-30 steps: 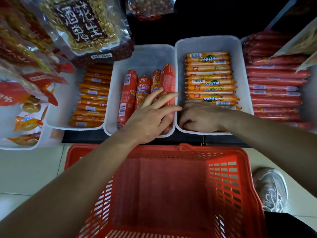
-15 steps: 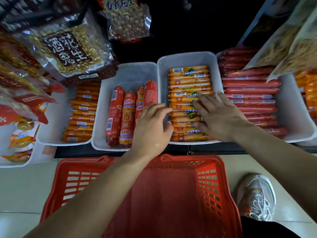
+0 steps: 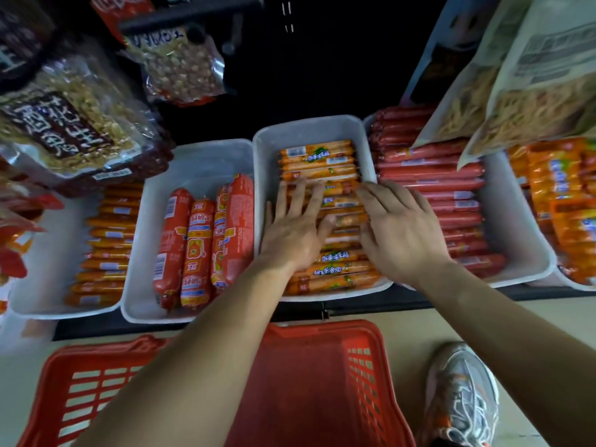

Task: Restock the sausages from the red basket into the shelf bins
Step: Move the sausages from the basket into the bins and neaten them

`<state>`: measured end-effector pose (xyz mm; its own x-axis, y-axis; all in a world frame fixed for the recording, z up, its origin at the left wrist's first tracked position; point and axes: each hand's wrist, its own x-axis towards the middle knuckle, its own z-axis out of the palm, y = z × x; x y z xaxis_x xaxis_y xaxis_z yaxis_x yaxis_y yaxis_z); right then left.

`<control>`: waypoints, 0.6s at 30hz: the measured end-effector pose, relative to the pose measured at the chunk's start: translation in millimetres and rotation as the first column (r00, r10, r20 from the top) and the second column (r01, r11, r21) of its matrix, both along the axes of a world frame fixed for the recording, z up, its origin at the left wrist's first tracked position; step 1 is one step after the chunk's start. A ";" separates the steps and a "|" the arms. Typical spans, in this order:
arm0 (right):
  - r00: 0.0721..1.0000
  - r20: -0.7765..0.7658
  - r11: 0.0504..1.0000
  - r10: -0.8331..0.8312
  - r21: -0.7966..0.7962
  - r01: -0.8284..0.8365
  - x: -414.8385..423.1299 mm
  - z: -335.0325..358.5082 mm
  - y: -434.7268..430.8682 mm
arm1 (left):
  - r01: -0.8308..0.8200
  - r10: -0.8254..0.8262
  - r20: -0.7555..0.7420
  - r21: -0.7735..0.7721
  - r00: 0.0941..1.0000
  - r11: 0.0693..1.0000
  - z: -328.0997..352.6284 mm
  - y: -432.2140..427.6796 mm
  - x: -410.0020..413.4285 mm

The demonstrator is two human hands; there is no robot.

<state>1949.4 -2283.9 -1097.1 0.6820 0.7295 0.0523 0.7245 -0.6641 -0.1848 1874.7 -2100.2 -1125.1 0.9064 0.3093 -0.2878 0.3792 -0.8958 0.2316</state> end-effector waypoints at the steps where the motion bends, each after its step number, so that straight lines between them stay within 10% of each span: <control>1: 0.999 -0.032 0.999 -0.032 0.020 0.032 -2.4 -0.8 -0.6 | -0.012 0.012 0.013 0.012 1.000 1.000 -1.0 5.1 9.7; 18: 0.981 -0.165 0.993 -0.097 0.050 0.107 -9.0 -3.8 -0.6 | -0.001 -0.019 0.132 0.152 0.991 0.988 -11.3 21.7 62.4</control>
<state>1940.3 -2284.4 -1101.0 0.7556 0.6546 -0.0249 0.6106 -0.7176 -0.3350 1937.1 -2078.5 -1136.4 0.9363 0.3317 -0.1155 0.3460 -0.9277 0.1402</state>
